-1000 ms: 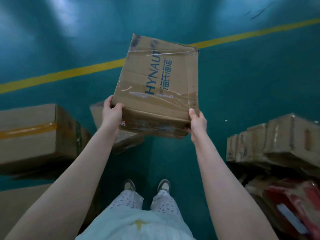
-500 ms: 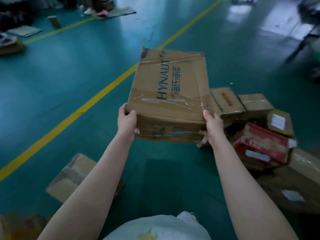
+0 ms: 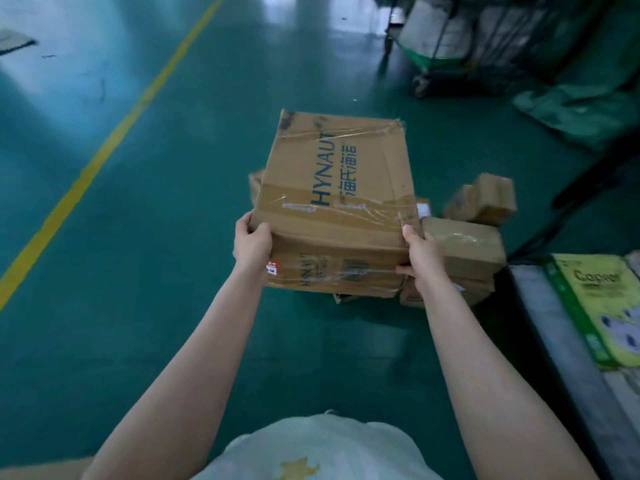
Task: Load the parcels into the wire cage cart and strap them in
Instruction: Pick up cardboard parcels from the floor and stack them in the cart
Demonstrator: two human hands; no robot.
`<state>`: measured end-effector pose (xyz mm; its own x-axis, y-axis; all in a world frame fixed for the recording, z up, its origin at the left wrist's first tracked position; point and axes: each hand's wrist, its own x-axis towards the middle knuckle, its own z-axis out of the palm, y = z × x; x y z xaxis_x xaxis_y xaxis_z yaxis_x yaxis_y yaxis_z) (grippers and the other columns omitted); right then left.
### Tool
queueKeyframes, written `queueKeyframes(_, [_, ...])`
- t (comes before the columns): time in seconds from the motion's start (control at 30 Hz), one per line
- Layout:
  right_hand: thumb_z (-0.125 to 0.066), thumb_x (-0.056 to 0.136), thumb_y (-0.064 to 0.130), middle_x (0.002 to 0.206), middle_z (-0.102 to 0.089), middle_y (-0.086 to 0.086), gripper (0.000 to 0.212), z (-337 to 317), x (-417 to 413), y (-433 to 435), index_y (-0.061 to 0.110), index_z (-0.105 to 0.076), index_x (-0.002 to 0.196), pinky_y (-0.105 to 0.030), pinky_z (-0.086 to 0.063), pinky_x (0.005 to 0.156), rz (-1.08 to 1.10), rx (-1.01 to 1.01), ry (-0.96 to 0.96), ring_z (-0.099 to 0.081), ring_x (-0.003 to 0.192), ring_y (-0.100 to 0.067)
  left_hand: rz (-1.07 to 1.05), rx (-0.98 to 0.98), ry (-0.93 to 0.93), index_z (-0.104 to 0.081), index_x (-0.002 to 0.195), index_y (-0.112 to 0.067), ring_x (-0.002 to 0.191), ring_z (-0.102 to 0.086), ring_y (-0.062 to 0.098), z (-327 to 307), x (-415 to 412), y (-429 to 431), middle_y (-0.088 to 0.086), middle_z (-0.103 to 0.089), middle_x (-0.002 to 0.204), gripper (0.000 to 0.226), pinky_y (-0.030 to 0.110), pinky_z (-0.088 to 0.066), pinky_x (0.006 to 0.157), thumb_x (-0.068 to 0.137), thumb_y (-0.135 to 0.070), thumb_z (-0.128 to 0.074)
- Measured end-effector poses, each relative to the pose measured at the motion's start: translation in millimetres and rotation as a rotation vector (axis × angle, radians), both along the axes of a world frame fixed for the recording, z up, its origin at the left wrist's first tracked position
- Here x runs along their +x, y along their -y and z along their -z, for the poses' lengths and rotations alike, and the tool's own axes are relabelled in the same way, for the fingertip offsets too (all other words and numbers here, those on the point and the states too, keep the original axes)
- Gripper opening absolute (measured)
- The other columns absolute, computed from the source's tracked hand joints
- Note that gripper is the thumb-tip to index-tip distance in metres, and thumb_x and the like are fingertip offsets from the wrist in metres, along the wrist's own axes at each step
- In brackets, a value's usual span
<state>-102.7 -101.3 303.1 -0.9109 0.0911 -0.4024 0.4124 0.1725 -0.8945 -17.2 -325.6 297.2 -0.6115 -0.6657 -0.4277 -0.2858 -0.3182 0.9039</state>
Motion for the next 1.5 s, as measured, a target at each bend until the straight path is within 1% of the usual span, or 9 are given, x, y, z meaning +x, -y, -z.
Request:
queueKeyframes(0.17, [-0.046,0.099,0.034,0.135,-0.049,-0.006,0.045,-6,-22,-72,0.016,-0.043,0.140,-0.047,-0.052,0.089,0.196,0.037,0.009,-0.050,0.114,-0.027,0.150,0.046,0.008,-0.038,0.140,-0.030,0.107,-0.052,0.020,4,-73,-62,-0.001,-0.051,0.125,0.051,0.040,-0.047,0.099,0.091,-0.014,-0.042])
queueKeyframes(0.43, [-0.044,0.098,0.036,0.124,-0.052,-0.005,0.042,-4,-36,-140,0.016,-0.047,0.135,-0.048,-0.052,0.089,0.494,0.073,0.031,-0.050,0.099,-0.022,0.446,0.050,0.047,-0.041,0.134,-0.035,0.109,-0.054,0.028,11,-161,-130,0.004,-0.053,0.126,0.048,0.048,-0.048,0.095,0.088,-0.024,-0.047])
queueKeyframes(0.73, [-0.045,0.099,0.035,0.113,-0.049,-0.004,0.038,-4,-51,-177,0.017,-0.048,0.133,-0.049,-0.051,0.090,0.893,0.020,0.053,-0.048,0.097,-0.021,0.844,-0.030,0.046,-0.034,0.142,-0.025,0.114,-0.050,0.026,1,-253,-198,0.002,-0.048,0.128,0.049,0.044,-0.044,0.101,0.095,-0.014,-0.039])
queueKeyframes(0.93, [-0.044,0.100,0.032,0.108,-0.049,-0.001,0.035,-4,-45,-202,0.015,-0.050,0.130,-0.048,-0.050,0.092,1.105,-0.012,0.039,-0.048,0.096,-0.021,1.045,-0.034,0.027,-0.034,0.142,-0.025,0.089,-0.049,0.018,-3,-282,-250,0.004,-0.048,0.121,0.047,0.033,-0.044,0.077,0.096,-0.014,-0.036])
queueKeyframes(1.0, [-0.044,0.099,0.032,0.112,-0.052,-0.003,0.034,-3,-42,-218,0.016,-0.051,0.128,-0.046,-0.051,0.089,1.155,0.000,0.041,-0.049,0.096,-0.021,1.108,-0.033,0.028,-0.033,0.143,-0.024,0.089,-0.050,0.017,-4,-287,-274,0.005,-0.048,0.121,0.047,0.034,-0.047,0.081,0.097,-0.013,-0.036])
queueKeyframes(1.07, [-0.044,0.099,0.033,0.121,-0.054,-0.005,0.036,1,-40,-236,0.016,-0.051,0.129,-0.045,-0.053,0.086,1.192,0.008,0.048,-0.052,0.098,-0.023,1.151,-0.031,0.020,-0.034,0.142,-0.023,0.100,-0.050,0.021,-3,-290,-296,0.005,-0.048,0.124,0.046,0.039,-0.047,0.094,0.097,-0.014,-0.036])
queueKeyframes(1.13, [-0.044,0.099,0.035,0.131,-0.052,-0.007,0.042,5,-39,-258,0.015,-0.047,0.136,-0.045,-0.053,0.086,1.228,0.000,0.063,-0.054,0.109,-0.029,1.179,-0.034,0.008,-0.035,0.141,-0.022,0.107,-0.050,0.024,1,-294,-323,0.005,-0.050,0.125,0.046,0.043,-0.045,0.100,0.096,-0.014,-0.038])
queueKeyframes(1.33, [-0.042,0.100,0.034,0.136,-0.049,-0.009,0.045,13,-35,-339,0.013,-0.043,0.140,-0.047,-0.052,0.090,1.264,0.018,0.096,-0.051,0.117,-0.031,1.231,-0.056,0.039,-0.036,0.141,-0.022,0.110,-0.050,0.027,14,-304,-422,0.003,-0.047,0.122,0.047,0.045,-0.043,0.102,0.095,-0.012,-0.040])
queueKeyframes(1.5, [-0.041,0.101,0.032,0.130,-0.052,-0.010,0.040,8,-35,-421,0.011,-0.046,0.135,-0.044,-0.054,0.083,1.265,0.050,0.117,-0.052,0.102,-0.027,1.245,-0.081,0.101,-0.040,0.138,-0.029,0.111,-0.050,0.027,22,-313,-509,0.002,-0.052,0.123,0.048,0.047,-0.044,0.100,0.092,-0.018,-0.041])
